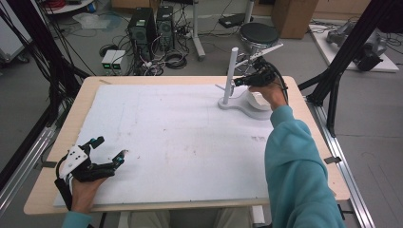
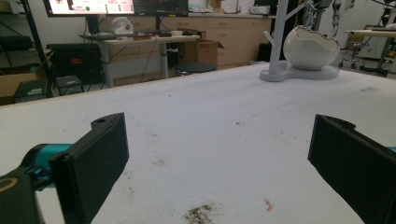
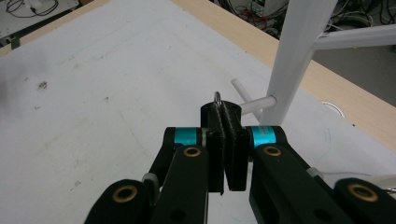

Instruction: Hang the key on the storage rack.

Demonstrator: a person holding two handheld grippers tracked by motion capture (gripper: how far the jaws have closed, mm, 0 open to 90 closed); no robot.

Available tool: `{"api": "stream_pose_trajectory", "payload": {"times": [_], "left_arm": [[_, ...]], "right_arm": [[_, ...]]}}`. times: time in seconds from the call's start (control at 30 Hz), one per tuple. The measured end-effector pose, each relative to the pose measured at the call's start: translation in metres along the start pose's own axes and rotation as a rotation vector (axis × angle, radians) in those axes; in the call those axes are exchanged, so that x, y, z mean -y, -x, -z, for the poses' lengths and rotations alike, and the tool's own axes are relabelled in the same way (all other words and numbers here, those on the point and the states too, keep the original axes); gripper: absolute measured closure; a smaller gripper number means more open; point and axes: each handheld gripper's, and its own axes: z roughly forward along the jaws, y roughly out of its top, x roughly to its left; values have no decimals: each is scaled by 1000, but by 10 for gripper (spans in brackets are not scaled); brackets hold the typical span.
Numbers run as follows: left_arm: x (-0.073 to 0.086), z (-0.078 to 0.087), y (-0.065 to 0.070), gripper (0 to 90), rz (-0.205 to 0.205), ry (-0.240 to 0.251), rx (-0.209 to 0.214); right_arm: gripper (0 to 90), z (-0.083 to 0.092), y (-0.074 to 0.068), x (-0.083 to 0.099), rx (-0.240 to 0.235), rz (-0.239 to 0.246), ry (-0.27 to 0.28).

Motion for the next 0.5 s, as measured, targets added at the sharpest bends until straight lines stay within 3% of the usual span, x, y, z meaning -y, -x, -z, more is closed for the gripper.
{"api": "stream_pose_trajectory", "payload": {"times": [0.5], "left_arm": [[0, 0, 0, 56, 0, 1, -1]], "right_arm": [[890, -4, 10, 3, -13, 2, 16]]}}
